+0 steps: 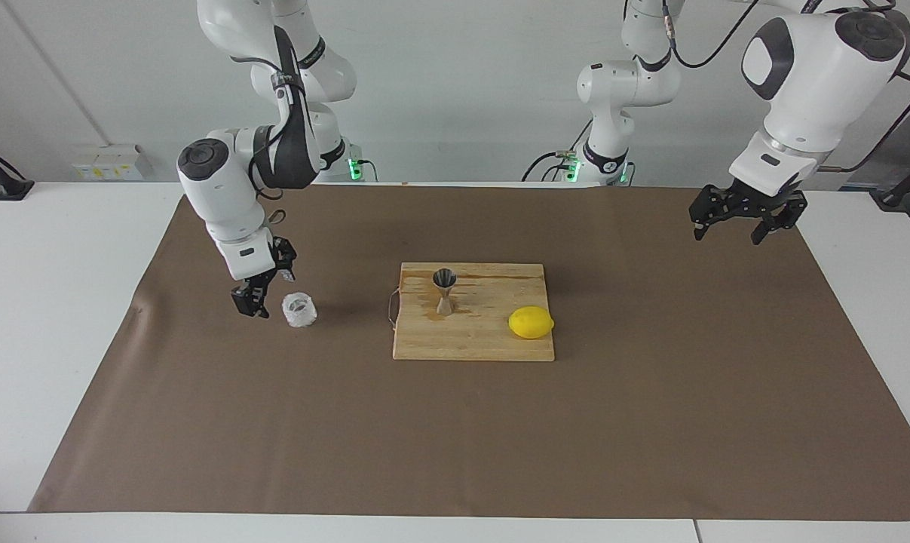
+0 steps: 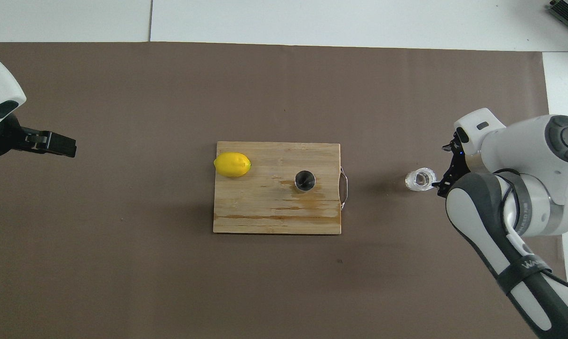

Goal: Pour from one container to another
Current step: 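Reach the right gripper to the small white cup and grasp it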

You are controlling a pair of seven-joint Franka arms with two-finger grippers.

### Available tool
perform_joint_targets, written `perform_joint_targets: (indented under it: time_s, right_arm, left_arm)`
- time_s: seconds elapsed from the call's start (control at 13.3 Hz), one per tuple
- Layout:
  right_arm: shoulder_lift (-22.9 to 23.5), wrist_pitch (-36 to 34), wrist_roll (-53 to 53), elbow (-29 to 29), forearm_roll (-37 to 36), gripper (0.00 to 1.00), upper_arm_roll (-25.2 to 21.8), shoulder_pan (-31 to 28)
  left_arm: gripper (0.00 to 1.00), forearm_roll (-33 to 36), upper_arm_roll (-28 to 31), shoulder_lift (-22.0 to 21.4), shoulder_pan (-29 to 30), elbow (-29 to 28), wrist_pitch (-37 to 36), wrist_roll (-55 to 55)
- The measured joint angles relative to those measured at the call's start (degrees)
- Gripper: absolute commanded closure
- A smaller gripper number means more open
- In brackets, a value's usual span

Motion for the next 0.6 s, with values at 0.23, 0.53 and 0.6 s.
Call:
perform_joint_targets:
  time_s: [0.23,0.53,0.6]
  right_arm:
    - [0.8,3.2,-7.4,-2.6,3.7,0.00,0.0,-0.1]
    - [2.1,7.1,-17.3,-5.5,10.2,0.00,0.0,-1.3]
    - [2.4,8.1,-19.2,-6.0,11.1,0.00,-0.1,-1.7]
  left_arm:
    - [0.00,-0.1,-0.3,-0.3,0.0,0.1,-0.7,0.0]
    - [0.00,-2.1,0.2,-0.6,0.4,4.1,-5.7,-0.2]
    - [0.00,-2.2,0.3,-0.5,0.4,4.3,-5.8,-0.9]
